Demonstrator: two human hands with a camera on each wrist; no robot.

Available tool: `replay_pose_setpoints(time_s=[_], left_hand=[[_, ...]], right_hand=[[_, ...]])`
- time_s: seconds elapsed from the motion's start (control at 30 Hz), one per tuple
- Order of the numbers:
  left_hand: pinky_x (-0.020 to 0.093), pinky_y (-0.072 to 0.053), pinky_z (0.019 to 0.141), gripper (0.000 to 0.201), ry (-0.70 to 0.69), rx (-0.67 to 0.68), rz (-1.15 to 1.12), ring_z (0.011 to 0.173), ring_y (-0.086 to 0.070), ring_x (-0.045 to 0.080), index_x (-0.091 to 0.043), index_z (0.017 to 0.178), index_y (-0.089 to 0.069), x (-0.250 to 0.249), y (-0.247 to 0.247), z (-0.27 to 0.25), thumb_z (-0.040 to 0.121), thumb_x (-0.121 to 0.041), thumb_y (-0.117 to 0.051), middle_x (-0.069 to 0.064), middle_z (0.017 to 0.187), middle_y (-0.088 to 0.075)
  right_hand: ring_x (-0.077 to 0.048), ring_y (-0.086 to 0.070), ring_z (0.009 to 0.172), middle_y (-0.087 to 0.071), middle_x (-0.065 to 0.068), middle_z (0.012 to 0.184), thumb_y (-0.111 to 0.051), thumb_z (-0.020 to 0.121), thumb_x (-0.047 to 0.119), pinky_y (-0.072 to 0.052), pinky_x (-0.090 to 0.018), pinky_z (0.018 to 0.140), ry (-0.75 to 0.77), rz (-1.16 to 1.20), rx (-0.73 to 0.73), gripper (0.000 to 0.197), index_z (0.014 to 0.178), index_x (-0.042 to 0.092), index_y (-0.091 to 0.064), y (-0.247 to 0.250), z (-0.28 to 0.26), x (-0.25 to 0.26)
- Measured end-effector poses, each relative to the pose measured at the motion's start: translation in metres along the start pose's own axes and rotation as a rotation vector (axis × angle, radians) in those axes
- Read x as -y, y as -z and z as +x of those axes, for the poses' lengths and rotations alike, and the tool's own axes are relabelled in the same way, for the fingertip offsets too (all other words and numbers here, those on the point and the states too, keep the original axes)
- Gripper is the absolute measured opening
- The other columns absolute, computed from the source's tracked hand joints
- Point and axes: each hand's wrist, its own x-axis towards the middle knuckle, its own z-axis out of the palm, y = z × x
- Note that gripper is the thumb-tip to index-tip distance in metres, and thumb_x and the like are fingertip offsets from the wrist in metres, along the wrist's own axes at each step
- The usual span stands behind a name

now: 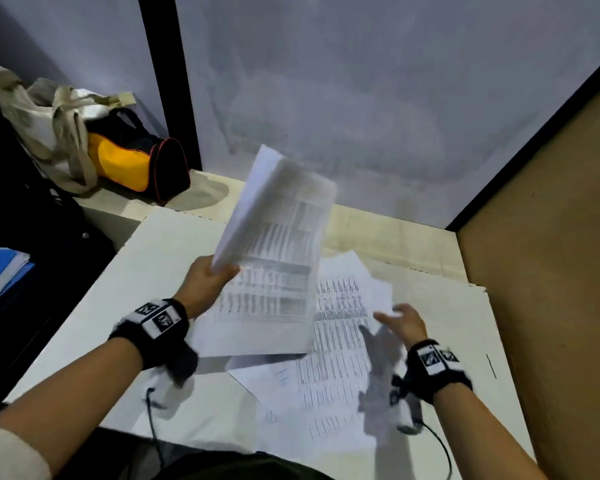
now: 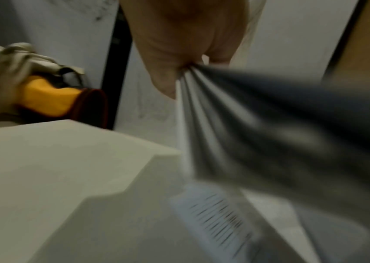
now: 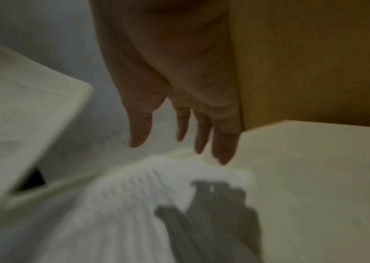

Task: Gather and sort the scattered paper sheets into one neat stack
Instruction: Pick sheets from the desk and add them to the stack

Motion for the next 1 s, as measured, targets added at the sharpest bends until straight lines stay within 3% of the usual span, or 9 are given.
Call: replay_pose_setpoints(time_s=[0.1,0.17,0.33,0.4,0.47,0.63,0.73,0.8,1.0], left_hand=[[0.025,-0.025,0.048,0.030,0.098,-0.075,0.086,0.037,-0.033,0.008,-0.010,0.062,-0.047,0.030,0.028,-0.003,0.088,-0.016,-0.061,-0.007,0.043,-0.039],[0.025,-0.025,0.049,0.028,0.131,-0.103,0.122,0.045,-0.032,0.017,-0.007,0.065,-0.048,0.043,0.041,-0.005,0.088,-0.018,-0.061,0.004,0.051,-0.038],[0.024,-0.025,0.050,0.028,0.153,-0.142,0.110,0.049,-0.030,0.016,-0.008,0.064,-0.048,0.056,0.055,-0.008,0.088,-0.015,-0.060,0.006,0.055,-0.036],[0.024,-0.025,0.050,0.027,0.161,-0.143,0.110,0.049,-0.029,0.016,-0.006,0.065,-0.049,0.058,0.059,-0.008,0.088,-0.015,-0.060,0.006,0.055,-0.035],[0.025,-0.025,0.050,0.025,0.174,-0.130,0.104,0.049,-0.030,0.016,-0.003,0.068,-0.051,0.060,0.062,-0.008,0.088,-0.015,-0.060,0.007,0.056,-0.036],[0.025,-0.026,0.050,0.023,0.183,-0.108,0.087,0.050,-0.031,0.017,0.003,0.078,-0.054,0.061,0.062,-0.009,0.088,-0.017,-0.060,0.009,0.058,-0.036],[0.025,-0.025,0.050,0.024,0.194,-0.111,0.085,0.049,-0.030,0.017,0.000,0.074,-0.051,0.061,0.059,-0.011,0.088,-0.016,-0.060,0.007,0.057,-0.035],[0.024,-0.024,0.049,0.027,0.198,-0.105,0.092,0.048,-0.028,0.017,-0.003,0.068,-0.047,0.062,0.059,-0.013,0.088,-0.016,-0.059,0.006,0.055,-0.033],[0.028,-0.029,0.053,0.029,0.217,-0.111,0.111,0.060,-0.037,0.020,0.011,0.090,-0.056,0.067,0.078,-0.014,0.089,-0.018,-0.058,0.013,0.069,-0.042]], right_hand=[[-0.039,-0.041,0.126,-0.039,-0.023,0.139,-0.076,0.065,0.053,-0.038,-0.044,0.100,-0.342,-0.139,-0.070,0.098,0.134,-0.001,-0.034,-0.011,-0.006,-0.047],[-0.041,-0.035,0.127,-0.030,-0.022,0.139,-0.073,0.065,0.057,-0.037,-0.048,0.100,-0.391,-0.228,-0.133,0.101,0.135,0.001,-0.026,-0.029,-0.020,-0.050],[-0.039,-0.039,0.126,-0.031,-0.025,0.140,-0.076,0.074,0.033,-0.041,-0.045,0.098,-0.331,-0.127,-0.097,0.088,0.134,-0.007,-0.026,-0.083,-0.025,-0.029],[-0.037,-0.045,0.121,-0.046,-0.021,0.132,-0.077,0.072,0.037,-0.042,-0.042,0.096,-0.332,-0.167,-0.108,0.080,0.128,-0.004,-0.036,-0.090,-0.023,-0.025],[-0.034,-0.043,0.120,-0.047,-0.018,0.128,-0.079,0.065,0.047,-0.040,-0.039,0.095,-0.371,-0.245,-0.143,0.081,0.120,-0.001,-0.045,-0.086,-0.027,-0.021],[-0.034,-0.046,0.118,-0.040,-0.022,0.132,-0.080,0.068,0.040,-0.044,-0.035,0.087,-0.379,-0.190,-0.131,0.088,0.127,-0.007,-0.034,-0.077,-0.021,-0.027],[-0.031,-0.061,0.095,-0.059,-0.021,0.116,-0.079,0.072,0.019,-0.050,-0.032,0.078,-0.336,-0.064,-0.094,0.061,0.117,-0.012,-0.051,-0.080,-0.013,-0.032],[-0.027,-0.058,0.082,-0.063,-0.017,0.098,-0.075,0.074,0.009,-0.049,-0.029,0.075,-0.293,0.072,-0.072,0.042,0.108,-0.010,-0.059,-0.080,-0.012,-0.036],[-0.033,-0.062,0.098,-0.065,-0.016,0.109,-0.074,0.071,-0.004,-0.049,-0.041,0.092,-0.097,0.231,-0.079,0.038,0.107,-0.004,-0.061,-0.060,-0.014,-0.050]])
